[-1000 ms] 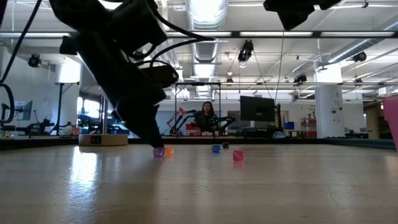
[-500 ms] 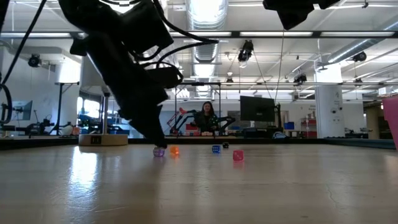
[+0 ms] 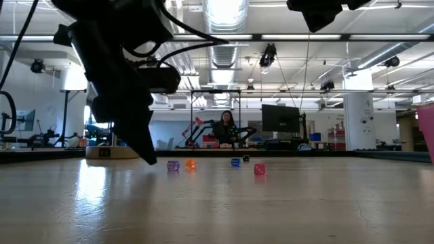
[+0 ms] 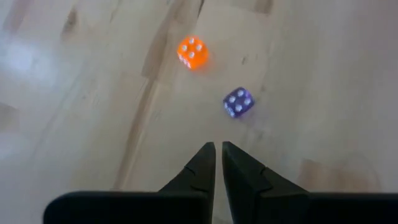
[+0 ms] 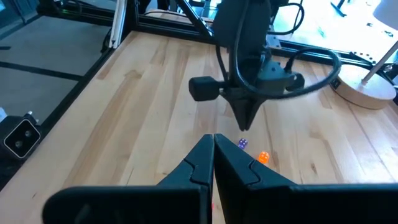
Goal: Pick & Place Dice
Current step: Adjust the small dice on the table
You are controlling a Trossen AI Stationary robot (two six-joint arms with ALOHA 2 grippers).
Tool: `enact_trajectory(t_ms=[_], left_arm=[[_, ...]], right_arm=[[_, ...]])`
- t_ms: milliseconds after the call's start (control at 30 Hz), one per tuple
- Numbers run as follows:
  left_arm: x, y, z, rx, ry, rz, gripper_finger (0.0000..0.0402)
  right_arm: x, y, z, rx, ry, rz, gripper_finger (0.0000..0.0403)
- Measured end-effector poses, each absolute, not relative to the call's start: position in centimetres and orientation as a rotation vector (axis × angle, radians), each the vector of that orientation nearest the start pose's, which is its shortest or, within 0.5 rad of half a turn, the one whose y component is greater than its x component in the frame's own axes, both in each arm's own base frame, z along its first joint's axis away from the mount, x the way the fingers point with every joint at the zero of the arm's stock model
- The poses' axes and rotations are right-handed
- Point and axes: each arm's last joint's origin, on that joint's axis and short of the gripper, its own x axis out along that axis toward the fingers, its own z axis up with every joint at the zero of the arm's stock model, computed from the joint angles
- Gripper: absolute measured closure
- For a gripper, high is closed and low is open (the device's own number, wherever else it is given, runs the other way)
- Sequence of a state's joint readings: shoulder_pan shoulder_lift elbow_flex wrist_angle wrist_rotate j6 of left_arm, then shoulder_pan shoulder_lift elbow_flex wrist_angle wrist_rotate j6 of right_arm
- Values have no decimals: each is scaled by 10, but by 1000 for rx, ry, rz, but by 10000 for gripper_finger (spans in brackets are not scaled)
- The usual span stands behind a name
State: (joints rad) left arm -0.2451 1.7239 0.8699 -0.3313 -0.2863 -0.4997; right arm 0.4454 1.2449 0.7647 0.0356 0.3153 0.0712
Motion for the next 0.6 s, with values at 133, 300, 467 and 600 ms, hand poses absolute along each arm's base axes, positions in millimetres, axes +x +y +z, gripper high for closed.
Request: enact_trajectory(t_ms=[133,300,467,600], left_arm=[[302,-67,125,-150,1057,311,366],[309,-69,118,-163,1028,279,366],[316,-70,121,-163,961,250,366],[320,-70,121,-136,911,242,366]], right_arm=[[244,107,253,-95,417,113,394],[244,107,253,-95,417,113,394],[244,107,253,-94,416,113,394],[245,107,253,-93,413,114,394]])
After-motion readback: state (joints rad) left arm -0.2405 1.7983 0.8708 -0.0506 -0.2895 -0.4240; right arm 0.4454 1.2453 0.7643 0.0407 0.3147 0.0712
